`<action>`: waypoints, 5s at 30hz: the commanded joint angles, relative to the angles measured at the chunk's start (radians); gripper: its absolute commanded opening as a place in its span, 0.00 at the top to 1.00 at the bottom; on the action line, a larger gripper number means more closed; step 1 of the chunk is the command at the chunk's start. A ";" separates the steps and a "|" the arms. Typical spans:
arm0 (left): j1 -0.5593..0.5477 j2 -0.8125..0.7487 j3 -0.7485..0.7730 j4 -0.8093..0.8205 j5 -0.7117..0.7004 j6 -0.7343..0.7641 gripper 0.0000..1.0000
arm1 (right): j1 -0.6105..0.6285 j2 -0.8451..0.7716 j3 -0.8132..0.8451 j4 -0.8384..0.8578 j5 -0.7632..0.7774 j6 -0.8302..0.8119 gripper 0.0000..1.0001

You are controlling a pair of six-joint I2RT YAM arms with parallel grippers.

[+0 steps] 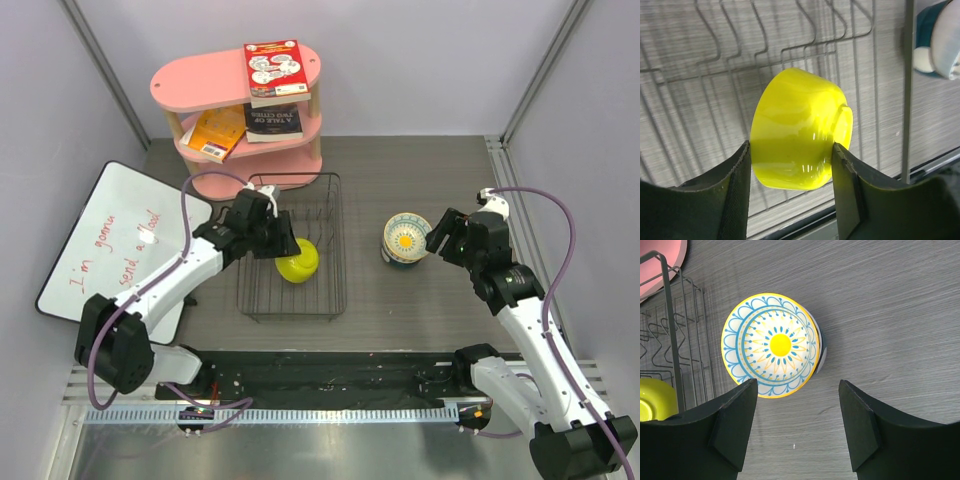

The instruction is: Unload the bowls from the dish rack

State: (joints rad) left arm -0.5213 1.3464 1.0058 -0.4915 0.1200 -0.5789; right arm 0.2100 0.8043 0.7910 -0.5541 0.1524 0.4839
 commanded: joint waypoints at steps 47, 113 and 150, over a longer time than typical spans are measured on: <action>-0.539 0.569 0.519 -0.616 -0.984 0.123 1.00 | -0.001 0.030 0.056 0.016 0.007 -0.024 0.29; -0.568 -0.012 0.133 -0.070 -0.594 0.185 0.19 | 0.002 0.062 0.189 -0.003 -0.220 -0.067 0.36; -0.138 0.080 -0.049 0.031 -0.296 0.014 0.26 | 0.183 0.144 0.195 0.045 -0.272 -0.053 0.32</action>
State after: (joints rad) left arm -0.6758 1.4223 0.9756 -0.5232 -0.2115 -0.5465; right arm 0.3897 0.9604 0.9833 -0.5461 -0.1364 0.4435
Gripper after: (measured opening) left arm 0.756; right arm 0.683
